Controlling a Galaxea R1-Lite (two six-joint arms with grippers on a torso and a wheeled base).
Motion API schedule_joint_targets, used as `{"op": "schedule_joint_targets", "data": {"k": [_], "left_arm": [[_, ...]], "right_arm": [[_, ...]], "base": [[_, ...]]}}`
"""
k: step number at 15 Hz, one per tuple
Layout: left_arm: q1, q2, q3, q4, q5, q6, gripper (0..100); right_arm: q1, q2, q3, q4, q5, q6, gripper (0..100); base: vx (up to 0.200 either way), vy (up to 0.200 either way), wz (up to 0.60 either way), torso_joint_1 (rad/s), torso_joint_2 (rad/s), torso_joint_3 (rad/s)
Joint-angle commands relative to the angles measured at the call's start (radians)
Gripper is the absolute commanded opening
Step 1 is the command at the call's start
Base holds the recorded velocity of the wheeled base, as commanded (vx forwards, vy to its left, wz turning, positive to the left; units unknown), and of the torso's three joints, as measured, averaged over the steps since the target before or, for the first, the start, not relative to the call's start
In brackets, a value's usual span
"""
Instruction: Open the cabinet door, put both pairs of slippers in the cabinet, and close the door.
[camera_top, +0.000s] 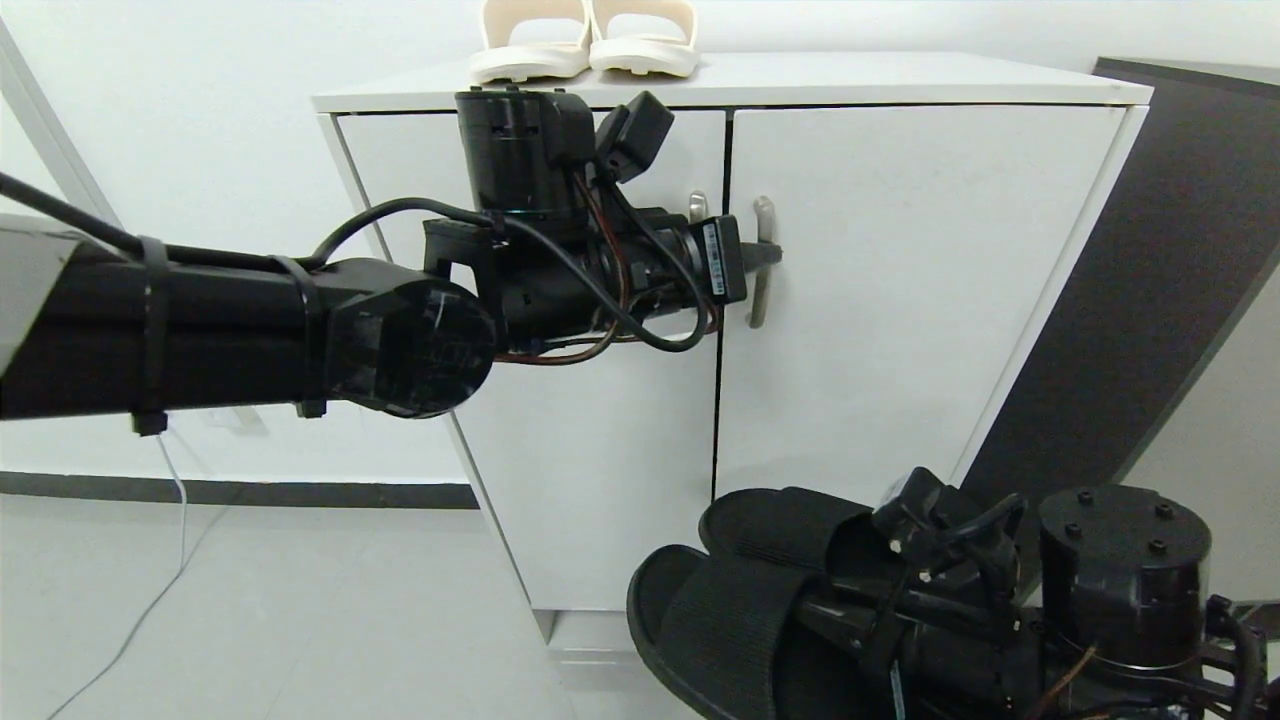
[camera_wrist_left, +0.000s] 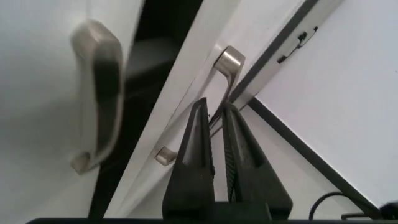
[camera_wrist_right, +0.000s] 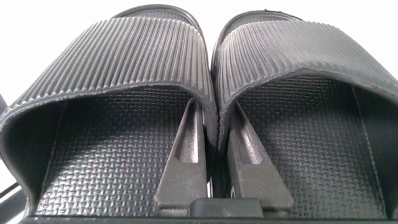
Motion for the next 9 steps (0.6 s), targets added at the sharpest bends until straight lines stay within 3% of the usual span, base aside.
{"op": "schedule_joint_targets", "data": {"k": [1, 9], "left_arm": [[-0.007, -0.048, 0.045, -0.003, 0.000, -0.001, 0], [-0.050, -0.200, 0.217, -0.009, 0.000, 0.001, 0]], "right_arm": [[0.001, -0.048, 0.031, 0.002, 0.054, -0.002, 0], [0.014, -0.059, 0.056, 0.004, 0.075, -0.019, 0]], "base": [[0.000, 0.000, 0.00, 0.000, 0.00, 0.000], [0.000, 0.000, 0.00, 0.000, 0.00, 0.000]]}}
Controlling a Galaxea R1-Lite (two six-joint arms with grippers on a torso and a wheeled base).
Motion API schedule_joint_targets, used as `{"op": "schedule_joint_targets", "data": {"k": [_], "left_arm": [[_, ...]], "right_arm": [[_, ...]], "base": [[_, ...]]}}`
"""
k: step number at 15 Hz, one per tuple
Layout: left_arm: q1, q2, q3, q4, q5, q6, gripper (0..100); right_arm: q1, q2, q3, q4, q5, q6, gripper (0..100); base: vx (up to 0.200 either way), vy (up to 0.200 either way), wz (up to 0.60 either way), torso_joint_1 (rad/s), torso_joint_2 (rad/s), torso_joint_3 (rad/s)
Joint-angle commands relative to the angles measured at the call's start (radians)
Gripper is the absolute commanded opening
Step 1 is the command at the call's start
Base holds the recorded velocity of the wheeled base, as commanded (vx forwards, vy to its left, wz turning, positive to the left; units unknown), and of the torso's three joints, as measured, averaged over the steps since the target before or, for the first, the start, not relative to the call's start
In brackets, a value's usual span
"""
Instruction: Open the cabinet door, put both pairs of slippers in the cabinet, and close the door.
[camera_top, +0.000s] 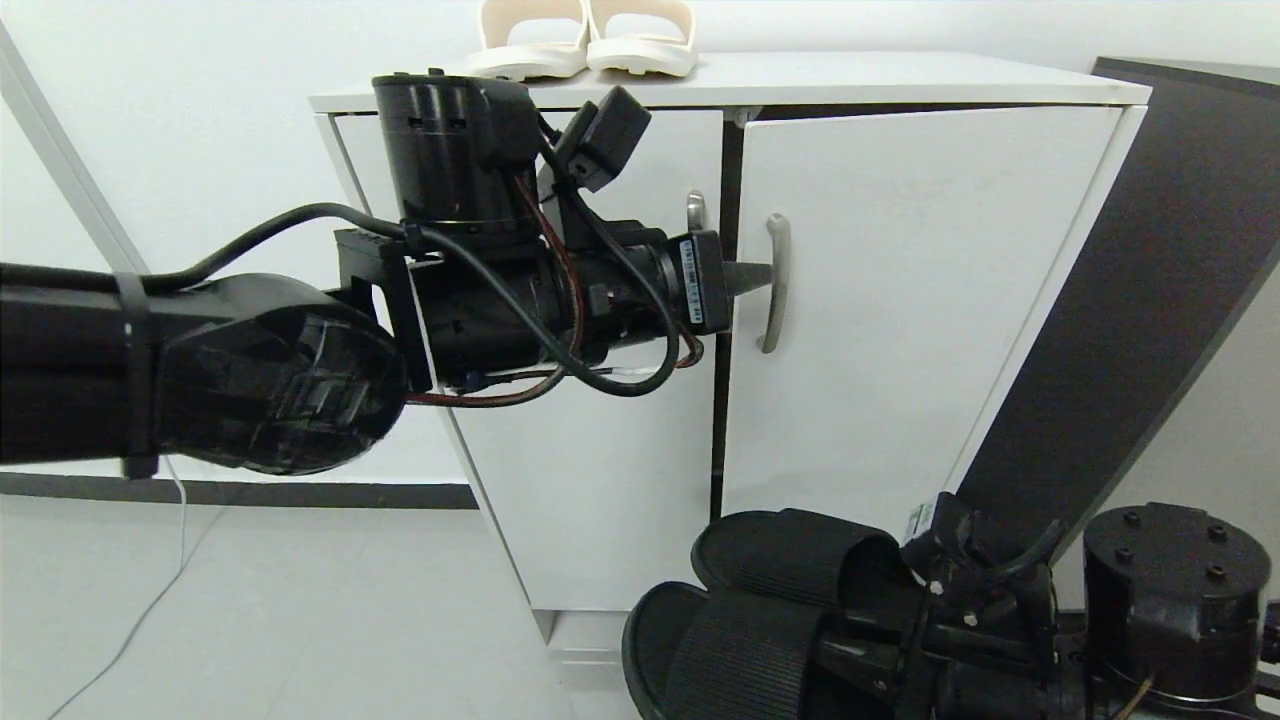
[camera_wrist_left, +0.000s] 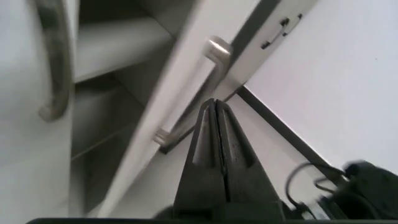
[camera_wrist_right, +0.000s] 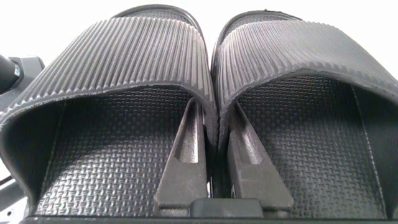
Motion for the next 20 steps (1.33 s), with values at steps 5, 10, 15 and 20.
{"op": "schedule_joint_targets", "data": {"k": [5, 10, 15, 20], "left_arm": [[-0.046, -0.154, 0.135, 0.000, -0.001, 0.004, 0], [-0.054, -0.263, 0.233, 0.000, -0.003, -0.001, 0], [0.028, -0.151, 0.145, 0.000, -0.006, -0.005, 0], [0.034, -0.051, 0.032, 0.000, -0.004, -0.020, 0]], "right_arm": [[0.005, 0.007, 0.003, 0.000, 0.000, 0.000, 0], [0.018, 0.005, 0.015, -0.003, 0.002, -0.014, 0], [0.038, -0.001, 0.026, -0.003, 0.006, -0.016, 0], [0.040, -0.001, 0.028, -0.003, 0.006, -0.037, 0]], "base": [[0.000, 0.000, 0.00, 0.000, 0.00, 0.000], [0.000, 0.000, 0.00, 0.000, 0.00, 0.000], [0.000, 0.000, 0.00, 0.000, 0.00, 0.000], [0.000, 0.000, 0.00, 0.000, 0.00, 0.000]]}}
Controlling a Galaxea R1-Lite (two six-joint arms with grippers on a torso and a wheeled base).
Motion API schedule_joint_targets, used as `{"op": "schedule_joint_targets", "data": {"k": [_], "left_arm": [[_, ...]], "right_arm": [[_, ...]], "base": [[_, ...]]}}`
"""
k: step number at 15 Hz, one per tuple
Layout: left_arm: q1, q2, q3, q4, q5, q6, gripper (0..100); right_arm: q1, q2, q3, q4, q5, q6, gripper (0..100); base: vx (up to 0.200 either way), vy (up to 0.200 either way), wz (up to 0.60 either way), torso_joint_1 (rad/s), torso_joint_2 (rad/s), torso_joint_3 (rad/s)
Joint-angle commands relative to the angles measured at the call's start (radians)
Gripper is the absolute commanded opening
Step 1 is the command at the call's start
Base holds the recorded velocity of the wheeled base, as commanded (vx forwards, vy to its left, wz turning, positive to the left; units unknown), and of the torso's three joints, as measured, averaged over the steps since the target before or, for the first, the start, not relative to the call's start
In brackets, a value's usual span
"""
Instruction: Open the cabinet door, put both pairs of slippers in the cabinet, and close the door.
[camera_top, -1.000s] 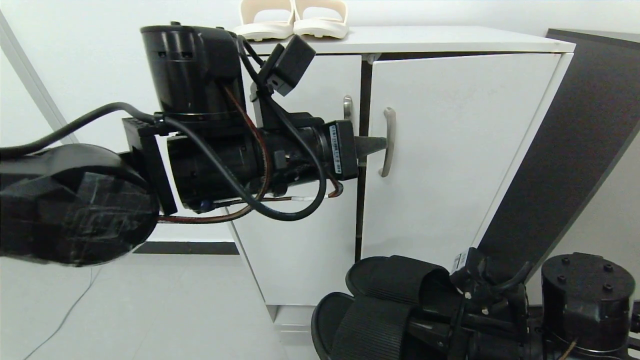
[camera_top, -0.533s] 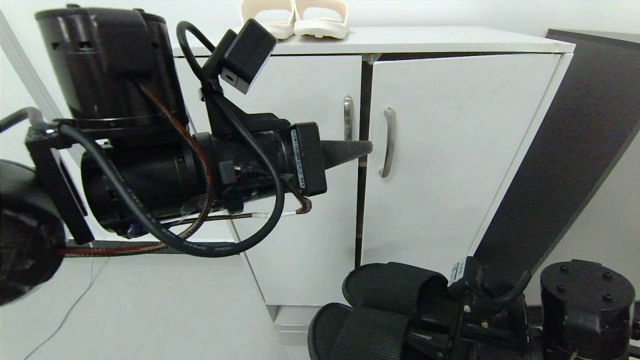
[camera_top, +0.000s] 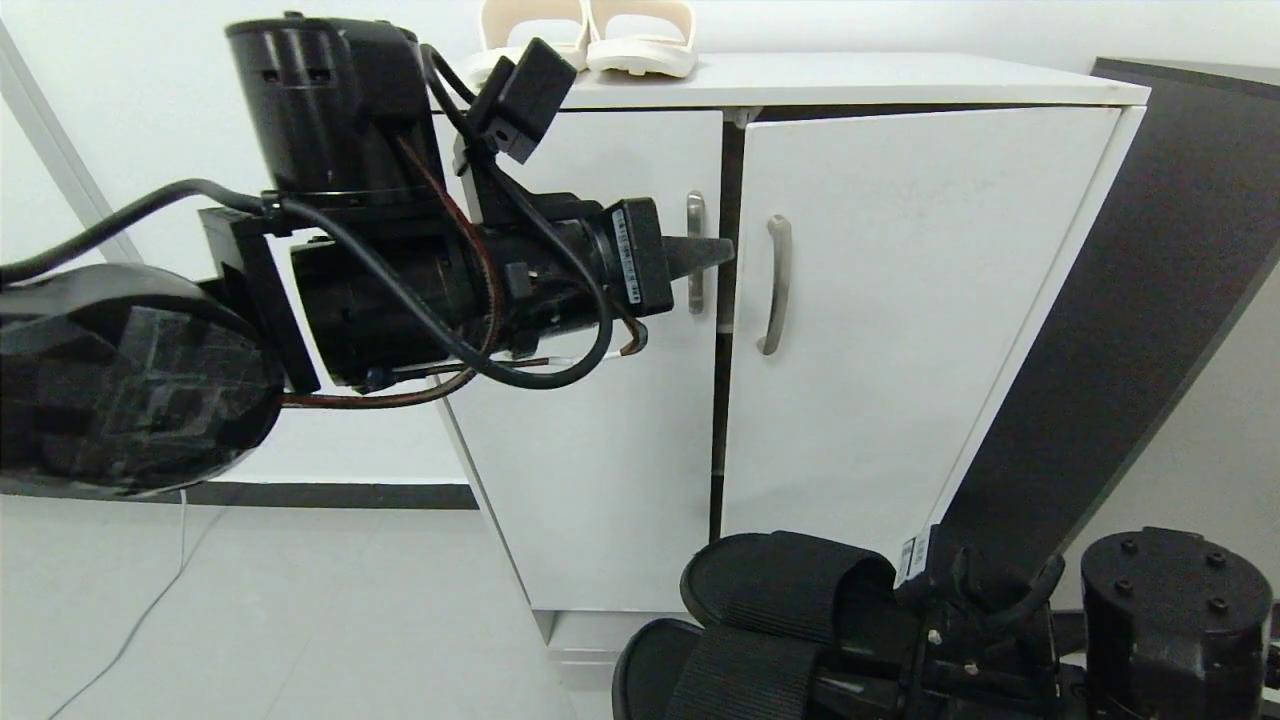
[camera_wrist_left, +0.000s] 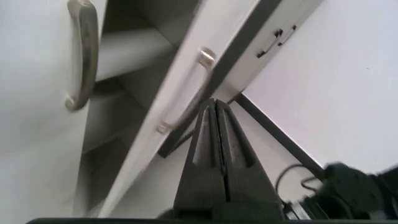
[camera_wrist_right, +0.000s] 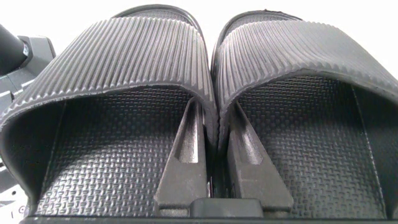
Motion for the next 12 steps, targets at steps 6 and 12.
{"op": "schedule_joint_targets", "data": {"k": [6, 12], "left_arm": [[0.009, 0.121, -0.124, 0.002, 0.005, -0.009, 0], [0.033, 0.096, -0.101, 0.002, 0.004, -0.017, 0]], "right_arm": [[0.002, -0.001, 0.005, 0.000, 0.000, -0.001, 0], [0.004, -0.001, 0.005, 0.000, 0.000, -0.001, 0]], "base": [[0.000, 0.000, 0.00, 0.000, 0.00, 0.000], [0.000, 0.000, 0.00, 0.000, 0.00, 0.000]]}}
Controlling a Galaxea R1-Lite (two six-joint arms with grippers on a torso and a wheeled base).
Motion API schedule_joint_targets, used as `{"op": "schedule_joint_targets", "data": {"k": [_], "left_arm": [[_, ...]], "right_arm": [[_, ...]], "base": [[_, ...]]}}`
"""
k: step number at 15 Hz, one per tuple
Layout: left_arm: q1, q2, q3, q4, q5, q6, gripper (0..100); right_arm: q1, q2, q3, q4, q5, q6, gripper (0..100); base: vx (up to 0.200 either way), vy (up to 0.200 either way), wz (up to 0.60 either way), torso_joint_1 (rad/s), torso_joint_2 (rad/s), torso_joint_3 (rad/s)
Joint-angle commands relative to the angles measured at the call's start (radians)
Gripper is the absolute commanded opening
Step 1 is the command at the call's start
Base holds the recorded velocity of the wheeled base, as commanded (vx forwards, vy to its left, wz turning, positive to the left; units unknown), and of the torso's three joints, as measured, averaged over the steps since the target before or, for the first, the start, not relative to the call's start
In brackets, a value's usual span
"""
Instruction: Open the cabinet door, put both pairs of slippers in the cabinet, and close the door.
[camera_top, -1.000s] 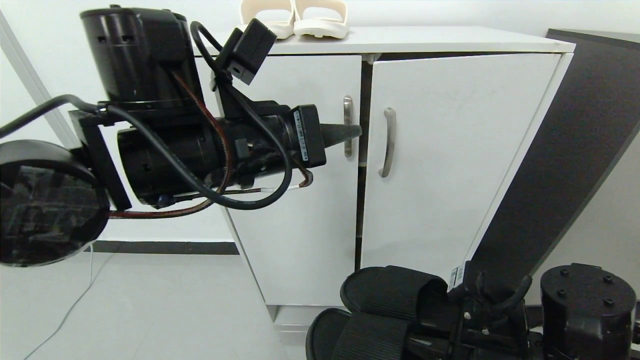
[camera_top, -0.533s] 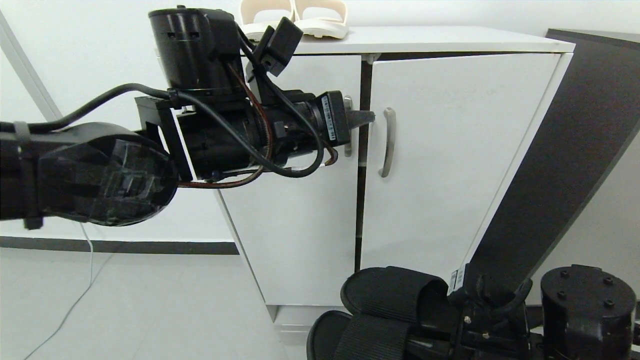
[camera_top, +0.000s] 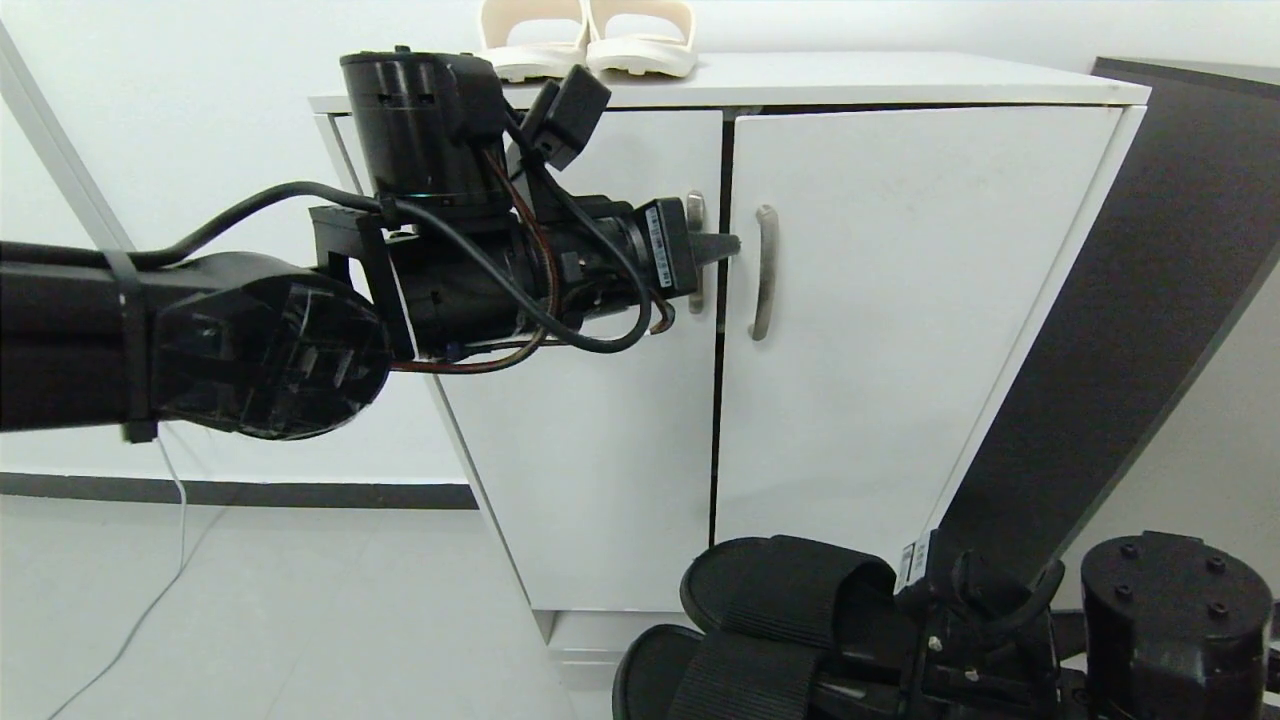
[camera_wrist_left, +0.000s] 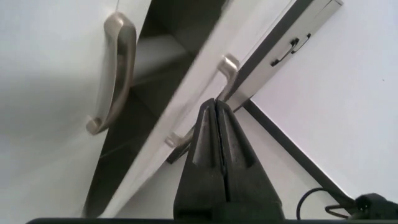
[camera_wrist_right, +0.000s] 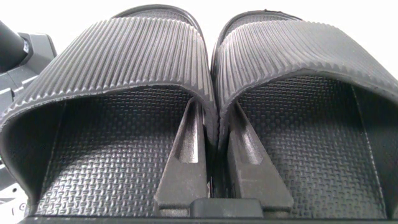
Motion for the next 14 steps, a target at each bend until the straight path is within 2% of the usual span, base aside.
{"op": "schedule_joint_targets", "data": {"k": [1, 7, 14], "left_arm": [[0.002, -0.042, 0.025, 0.000, 0.000, -0.001, 0], [0.022, -0.010, -0.018, 0.001, 0.002, -0.001, 0], [0.022, 0.066, -0.104, 0.006, 0.072, -0.001, 0]], "right_arm": [[0.000, 0.001, 0.001, -0.001, 0.001, 0.000, 0], [0.000, -0.001, 0.001, -0.001, 0.001, -0.011, 0], [0.000, -0.001, 0.001, -0.001, 0.001, -0.013, 0]], "base": [[0.000, 0.000, 0.00, 0.000, 0.00, 0.000], [0.000, 0.000, 0.00, 0.000, 0.00, 0.000], [0.000, 0.000, 0.00, 0.000, 0.00, 0.000]]}}
